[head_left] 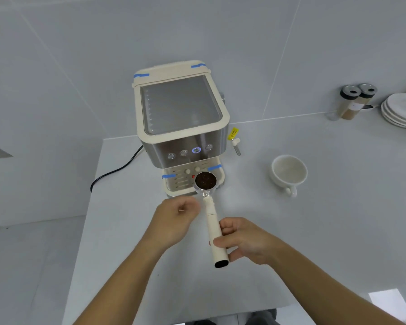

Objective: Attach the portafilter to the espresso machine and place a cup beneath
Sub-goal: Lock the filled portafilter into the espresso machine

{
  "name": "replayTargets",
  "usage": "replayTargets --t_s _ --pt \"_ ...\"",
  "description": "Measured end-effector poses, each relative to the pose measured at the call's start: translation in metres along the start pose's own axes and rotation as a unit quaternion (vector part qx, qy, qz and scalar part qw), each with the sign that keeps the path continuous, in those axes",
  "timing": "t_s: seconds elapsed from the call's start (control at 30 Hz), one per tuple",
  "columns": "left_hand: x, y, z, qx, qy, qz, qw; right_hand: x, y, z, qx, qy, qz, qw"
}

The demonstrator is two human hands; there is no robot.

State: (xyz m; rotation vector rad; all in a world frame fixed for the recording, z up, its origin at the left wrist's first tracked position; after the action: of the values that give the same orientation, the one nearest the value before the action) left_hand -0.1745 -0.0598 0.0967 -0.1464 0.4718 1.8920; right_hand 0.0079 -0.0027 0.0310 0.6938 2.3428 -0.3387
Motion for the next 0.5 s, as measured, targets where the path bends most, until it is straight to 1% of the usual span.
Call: replayTargets --t_s 0.07,0.1,0.17,0.23,0.27,0.3,0.37,0.5 --pt "-0.007 0.02 0.029 0.037 -0.114 0.006 0.993 0.005 -0.002 -0.002 0.016 -0.001 -0.004 1.0" --pt "-0.009 0.03 0.045 0.054 -0.169 0.017 0.984 0.008 -0.003 -0.004 0.021 0.0 -0.003 1.0" --pt "-0.005 0.047 0.076 0.1 -0.27 0.049 0.957 0.014 -0.005 -0.009 0.024 0.001 0.001 1.0" --pt "0.008 0.06 0.102 0.143 -0.345 0.073 0.925 0.02 -0.006 -0.015 0.027 0.005 0.004 1.0" --pt "0.017 0.064 0.111 0.16 -0.361 0.074 0.916 0.022 -0.007 -0.018 0.03 0.008 0.004 1.0" --pt "0.027 0.068 0.119 0.179 -0.36 0.067 0.913 0.025 -0.008 -0.021 0.033 0.011 0.005 0.999" --pt "0.051 0.071 0.128 0.233 -0.333 0.043 0.913 0.028 -0.009 -0.027 0.036 0.012 0.008 0.999" --pt "0.094 0.062 0.138 0.296 -0.283 -0.069 0.91 0.034 -0.011 -0.038 0.035 0.017 0.014 0.999"
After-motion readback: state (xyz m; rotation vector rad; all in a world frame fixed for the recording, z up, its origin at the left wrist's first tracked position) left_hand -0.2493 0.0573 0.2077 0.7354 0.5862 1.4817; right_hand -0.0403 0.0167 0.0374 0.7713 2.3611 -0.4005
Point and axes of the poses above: each hand's wrist, its own x-axis towards the middle knuckle, its own y-axis out of the back of the hand, z = x × y, the point moved 2 cm from there along x, towards the middle knuckle, and after that the axes turned 13 degrees about -x, right-handed, at the moved point
